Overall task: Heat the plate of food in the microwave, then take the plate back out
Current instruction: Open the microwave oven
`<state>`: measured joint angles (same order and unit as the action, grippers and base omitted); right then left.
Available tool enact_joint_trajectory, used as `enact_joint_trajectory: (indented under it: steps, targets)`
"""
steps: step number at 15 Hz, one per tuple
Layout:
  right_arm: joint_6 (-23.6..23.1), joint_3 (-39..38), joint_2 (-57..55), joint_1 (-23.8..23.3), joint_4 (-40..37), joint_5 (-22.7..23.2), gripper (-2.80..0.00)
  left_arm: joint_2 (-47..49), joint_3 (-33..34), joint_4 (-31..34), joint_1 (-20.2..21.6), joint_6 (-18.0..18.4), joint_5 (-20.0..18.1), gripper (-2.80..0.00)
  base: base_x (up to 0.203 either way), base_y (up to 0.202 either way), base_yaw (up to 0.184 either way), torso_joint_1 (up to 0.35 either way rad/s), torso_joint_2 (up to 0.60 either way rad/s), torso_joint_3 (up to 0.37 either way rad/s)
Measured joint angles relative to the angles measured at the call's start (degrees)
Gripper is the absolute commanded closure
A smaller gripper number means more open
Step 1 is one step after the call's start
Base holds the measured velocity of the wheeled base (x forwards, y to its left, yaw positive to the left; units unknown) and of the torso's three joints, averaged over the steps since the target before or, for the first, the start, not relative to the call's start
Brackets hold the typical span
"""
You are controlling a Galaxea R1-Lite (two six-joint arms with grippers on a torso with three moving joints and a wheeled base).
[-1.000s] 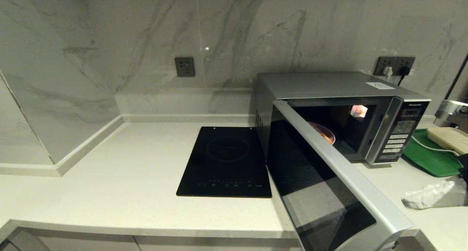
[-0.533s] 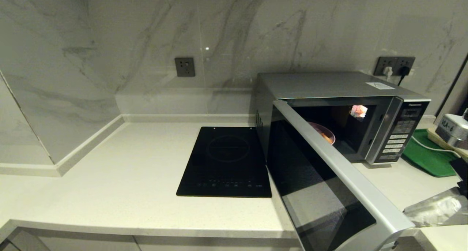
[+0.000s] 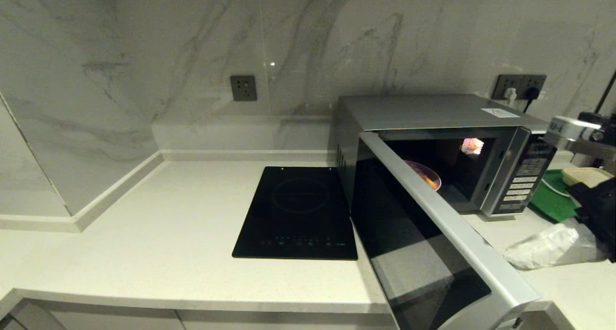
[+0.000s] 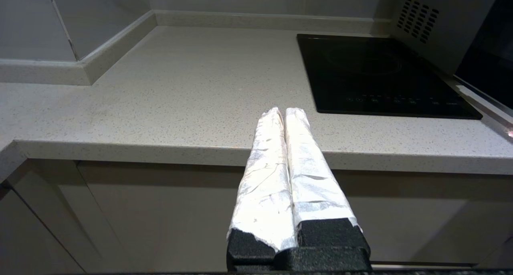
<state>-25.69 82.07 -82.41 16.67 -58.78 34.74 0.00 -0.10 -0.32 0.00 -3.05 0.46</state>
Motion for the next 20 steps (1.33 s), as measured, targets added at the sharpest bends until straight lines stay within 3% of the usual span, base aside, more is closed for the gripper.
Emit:
enact_joint_trajectory:
  steps: [7, 14, 17, 20]
  targets:
    - [1.8, 5.6, -4.9, 6.8, -0.1, 0.0, 0.0, 0.0, 0.0, 0.0, 0.0, 0.0, 0.0, 0.0, 0.0, 0.0, 0.0, 0.0, 0.0, 0.0]
    - [3.9, 6.6, -6.4, 6.7, -0.1, -0.4, 0.0, 0.0, 0.0, 0.0, 0.0, 0.0, 0.0, 0.0, 0.0, 0.0, 0.0, 0.0, 0.0, 0.0]
    - [13.7, 7.5, -6.3, 1.8, -0.1, -3.0, 0.0, 0.0, 0.0, 0.0, 0.0, 0.0, 0.0, 0.0, 0.0, 0.0, 0.0, 0.0, 0.0, 0.0]
    - [32.5, 9.5, -6.9, -4.7, 1.6, -14.0, 0.0, 0.0, 0.0, 0.0, 0.0, 0.0, 0.0, 0.0, 0.0, 0.0, 0.0, 0.0, 0.0, 0.0]
